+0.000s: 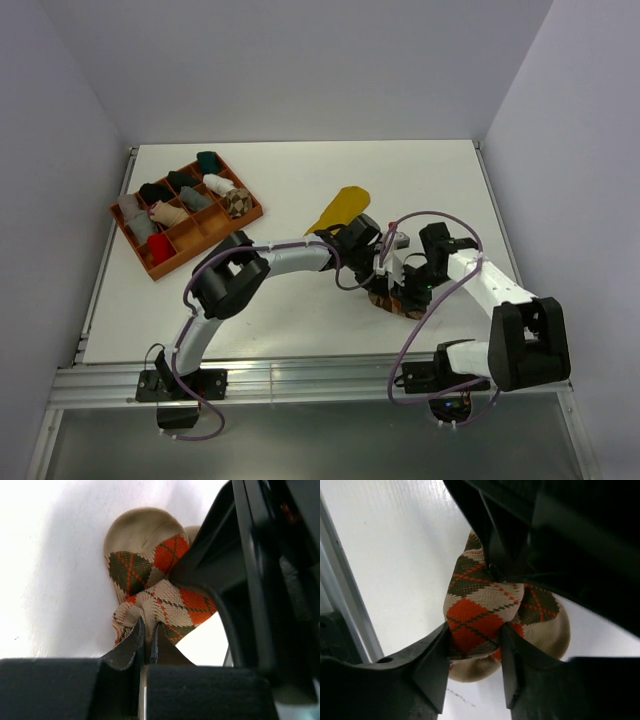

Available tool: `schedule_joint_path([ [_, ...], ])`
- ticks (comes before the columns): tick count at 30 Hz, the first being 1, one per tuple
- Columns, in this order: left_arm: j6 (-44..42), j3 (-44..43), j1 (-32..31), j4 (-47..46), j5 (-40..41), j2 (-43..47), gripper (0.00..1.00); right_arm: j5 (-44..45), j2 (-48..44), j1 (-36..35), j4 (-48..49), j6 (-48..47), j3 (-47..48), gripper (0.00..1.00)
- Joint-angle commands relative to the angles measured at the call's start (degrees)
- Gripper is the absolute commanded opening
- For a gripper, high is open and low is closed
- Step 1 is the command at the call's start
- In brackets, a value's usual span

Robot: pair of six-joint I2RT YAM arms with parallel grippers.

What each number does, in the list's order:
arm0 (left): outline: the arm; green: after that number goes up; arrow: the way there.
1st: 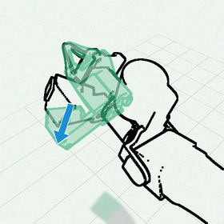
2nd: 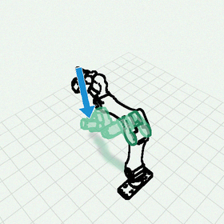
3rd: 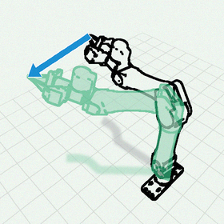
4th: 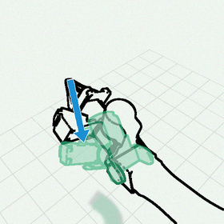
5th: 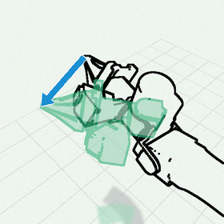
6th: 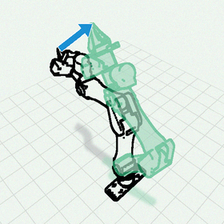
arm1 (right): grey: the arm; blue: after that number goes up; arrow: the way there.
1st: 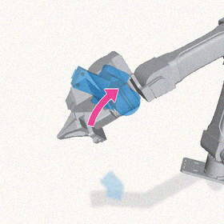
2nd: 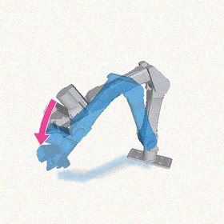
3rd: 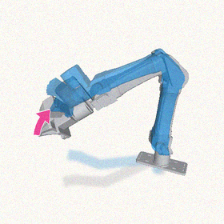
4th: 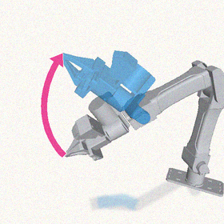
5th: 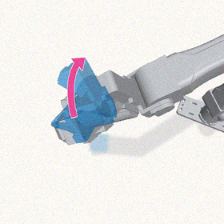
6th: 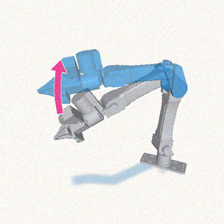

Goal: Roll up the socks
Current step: Roll the sock at the center of the board.

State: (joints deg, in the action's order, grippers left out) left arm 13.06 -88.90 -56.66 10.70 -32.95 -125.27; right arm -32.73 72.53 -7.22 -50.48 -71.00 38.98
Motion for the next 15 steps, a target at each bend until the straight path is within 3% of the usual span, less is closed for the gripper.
schedule_joint_path([
  [1,-1.5,-0.4,-0.9,3.8,1.9,-2.3,0.00,5.1,3.1,-2.9,3.6,3.9,-1.8,0.46],
  [8,-1.5,-0.8,-0.4,4.5,2.1,-2.3,0.00,9.3,7.5,-5.2,8.4,6.5,-1.7,0.35],
  [15,-0.4,0.1,2.0,4.6,3.5,-1.0,0.00,13.8,16.4,-9.6,11.5,12.8,5.3,0.26],
])
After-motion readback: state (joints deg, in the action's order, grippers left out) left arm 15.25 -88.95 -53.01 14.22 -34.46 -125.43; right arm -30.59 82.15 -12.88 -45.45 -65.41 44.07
